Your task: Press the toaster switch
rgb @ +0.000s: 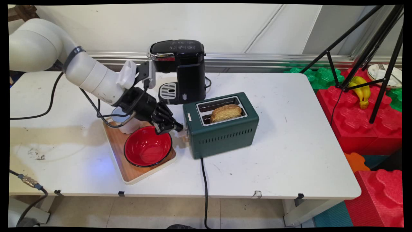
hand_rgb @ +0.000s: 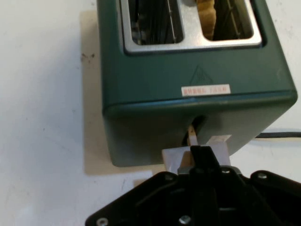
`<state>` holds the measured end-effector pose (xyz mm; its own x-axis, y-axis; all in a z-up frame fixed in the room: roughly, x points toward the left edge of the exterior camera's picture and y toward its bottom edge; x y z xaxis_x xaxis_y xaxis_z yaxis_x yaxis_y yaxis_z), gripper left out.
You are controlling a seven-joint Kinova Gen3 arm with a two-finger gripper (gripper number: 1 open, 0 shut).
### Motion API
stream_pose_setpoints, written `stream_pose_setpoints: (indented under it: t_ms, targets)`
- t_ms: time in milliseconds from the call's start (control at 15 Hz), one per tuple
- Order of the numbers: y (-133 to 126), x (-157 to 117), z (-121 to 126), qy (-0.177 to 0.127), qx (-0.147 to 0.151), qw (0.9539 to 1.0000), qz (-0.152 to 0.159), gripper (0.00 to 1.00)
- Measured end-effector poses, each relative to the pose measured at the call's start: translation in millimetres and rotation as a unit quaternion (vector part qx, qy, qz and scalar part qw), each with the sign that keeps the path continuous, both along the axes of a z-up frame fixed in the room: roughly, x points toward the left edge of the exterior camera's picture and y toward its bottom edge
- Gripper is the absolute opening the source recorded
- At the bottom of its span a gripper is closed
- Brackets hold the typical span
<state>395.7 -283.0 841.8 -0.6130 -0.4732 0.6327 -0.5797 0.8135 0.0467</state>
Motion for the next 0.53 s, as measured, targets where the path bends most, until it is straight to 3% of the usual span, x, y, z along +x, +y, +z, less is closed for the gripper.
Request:
stream_pose_setpoints:
  t_ms: [533]
  targets:
    - [2.4,3.7,-10.9,-0.008,0.006,0.9999,-0.007,0.0]
